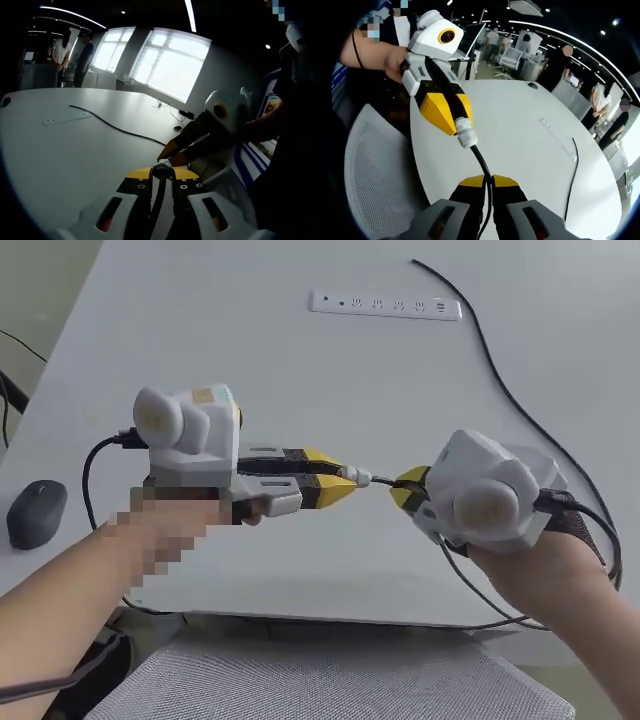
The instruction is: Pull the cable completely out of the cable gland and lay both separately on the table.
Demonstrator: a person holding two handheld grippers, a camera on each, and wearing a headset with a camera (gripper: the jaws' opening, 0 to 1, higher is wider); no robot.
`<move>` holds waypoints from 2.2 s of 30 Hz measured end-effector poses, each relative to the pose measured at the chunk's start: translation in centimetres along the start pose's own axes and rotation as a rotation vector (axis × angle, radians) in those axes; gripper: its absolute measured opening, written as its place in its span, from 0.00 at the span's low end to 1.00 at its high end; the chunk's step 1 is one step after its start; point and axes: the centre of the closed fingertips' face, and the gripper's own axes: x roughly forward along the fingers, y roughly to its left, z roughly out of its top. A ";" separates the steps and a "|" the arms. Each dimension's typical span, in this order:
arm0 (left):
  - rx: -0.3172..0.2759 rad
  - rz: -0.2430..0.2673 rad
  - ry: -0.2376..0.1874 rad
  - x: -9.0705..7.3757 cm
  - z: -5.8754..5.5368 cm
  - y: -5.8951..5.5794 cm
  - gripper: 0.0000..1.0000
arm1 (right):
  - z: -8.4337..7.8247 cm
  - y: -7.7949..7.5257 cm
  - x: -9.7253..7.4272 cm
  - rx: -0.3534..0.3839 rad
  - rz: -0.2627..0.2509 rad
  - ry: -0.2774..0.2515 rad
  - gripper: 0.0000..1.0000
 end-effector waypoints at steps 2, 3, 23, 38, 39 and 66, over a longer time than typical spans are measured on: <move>-0.001 0.000 -0.004 0.0 0.1 0.1 0.15 | -0.4 -0.3 0.1 0.019 -0.010 0.013 0.00; -0.001 0.000 -0.004 0.0 0.1 0.1 0.15 | -0.7 -0.4 0.1 0.041 -0.010 0.017 0.00; -0.010 0.001 -0.021 -0.2 0.3 0.2 0.15 | -6.8 -0.9 1.0 0.332 0.005 0.164 0.00; -0.007 0.005 -0.025 0.0 0.5 0.4 0.15 | -6.6 -0.8 0.9 0.257 -0.002 0.156 0.01; 0.000 0.010 -0.029 0.0 0.6 0.5 0.15 | -6.6 -0.7 0.8 0.244 -0.002 0.157 0.03; -0.008 0.023 -0.031 -0.2 0.7 1.1 0.15 | 4.4 1.6 -0.1 -0.176 0.043 -0.125 0.11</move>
